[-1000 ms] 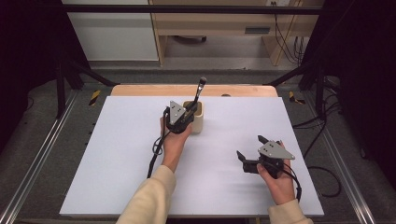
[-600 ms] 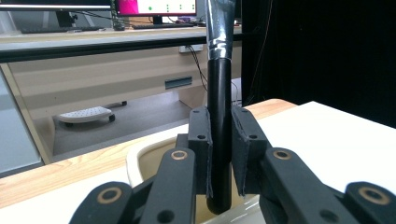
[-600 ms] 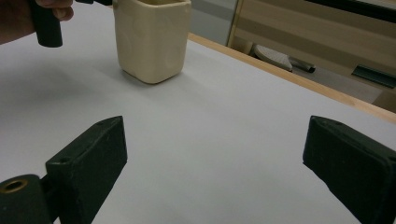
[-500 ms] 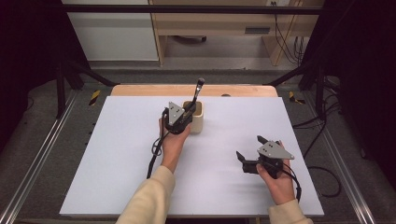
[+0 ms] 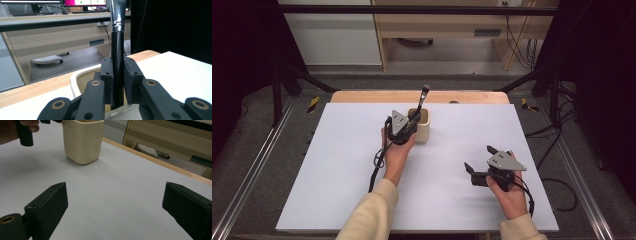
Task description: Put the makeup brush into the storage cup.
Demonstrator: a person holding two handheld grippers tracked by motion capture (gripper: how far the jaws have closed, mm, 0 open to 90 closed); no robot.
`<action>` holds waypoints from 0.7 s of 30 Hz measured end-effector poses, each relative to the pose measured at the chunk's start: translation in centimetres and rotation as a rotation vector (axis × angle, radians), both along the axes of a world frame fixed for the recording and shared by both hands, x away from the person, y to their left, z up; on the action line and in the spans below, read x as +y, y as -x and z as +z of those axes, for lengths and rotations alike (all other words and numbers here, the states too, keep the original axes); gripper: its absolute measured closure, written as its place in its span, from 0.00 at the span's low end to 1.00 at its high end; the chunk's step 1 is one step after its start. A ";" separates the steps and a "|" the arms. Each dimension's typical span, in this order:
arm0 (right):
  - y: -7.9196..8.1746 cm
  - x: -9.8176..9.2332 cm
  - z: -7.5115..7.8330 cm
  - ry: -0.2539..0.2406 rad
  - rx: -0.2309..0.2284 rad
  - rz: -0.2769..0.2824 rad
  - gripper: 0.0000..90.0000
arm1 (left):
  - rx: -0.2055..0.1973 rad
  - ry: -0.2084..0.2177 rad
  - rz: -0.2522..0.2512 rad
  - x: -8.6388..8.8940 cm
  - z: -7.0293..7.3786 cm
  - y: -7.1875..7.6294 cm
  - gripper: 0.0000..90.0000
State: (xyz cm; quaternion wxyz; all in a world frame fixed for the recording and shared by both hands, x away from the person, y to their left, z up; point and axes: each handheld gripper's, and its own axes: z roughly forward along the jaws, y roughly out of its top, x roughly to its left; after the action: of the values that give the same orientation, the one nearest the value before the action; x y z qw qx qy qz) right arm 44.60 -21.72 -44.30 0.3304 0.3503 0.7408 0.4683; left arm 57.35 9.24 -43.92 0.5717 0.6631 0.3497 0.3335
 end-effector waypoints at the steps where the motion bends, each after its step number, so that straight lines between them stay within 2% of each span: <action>1: 0.0 0.0 0.0 -0.002 0.001 0.001 0.07 | 0.001 -0.005 0.001 0.0 0.0 0.0 0.87; 5: 0.0 0.1 0.0 0.000 0.002 0.005 0.07 | 0.005 -0.008 0.002 0.0 -0.1 0.2 0.87; 8: 0.0 0.1 0.0 -0.002 0.001 0.005 0.07 | 0.010 0.006 -0.003 0.0 0.0 0.4 0.85; 10: 0.0 0.0 0.0 -0.003 0.001 0.004 0.07 | 0.006 0.001 -0.007 0.1 0.2 0.7 0.82; 16: 0.0 0.0 0.0 -0.006 -0.003 0.002 0.07 | 0.011 0.021 -0.017 0.4 0.8 1.6 0.75; 21: 0.1 -0.1 0.1 -0.016 -0.007 0.000 0.07 | -0.002 0.021 -0.024 0.7 1.5 2.2 0.73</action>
State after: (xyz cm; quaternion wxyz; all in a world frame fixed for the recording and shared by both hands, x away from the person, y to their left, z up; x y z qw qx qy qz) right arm 44.53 -21.79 -44.19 0.3303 0.3512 0.7358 0.4755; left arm 55.17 9.96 -42.38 0.5829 0.6609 0.3446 0.3237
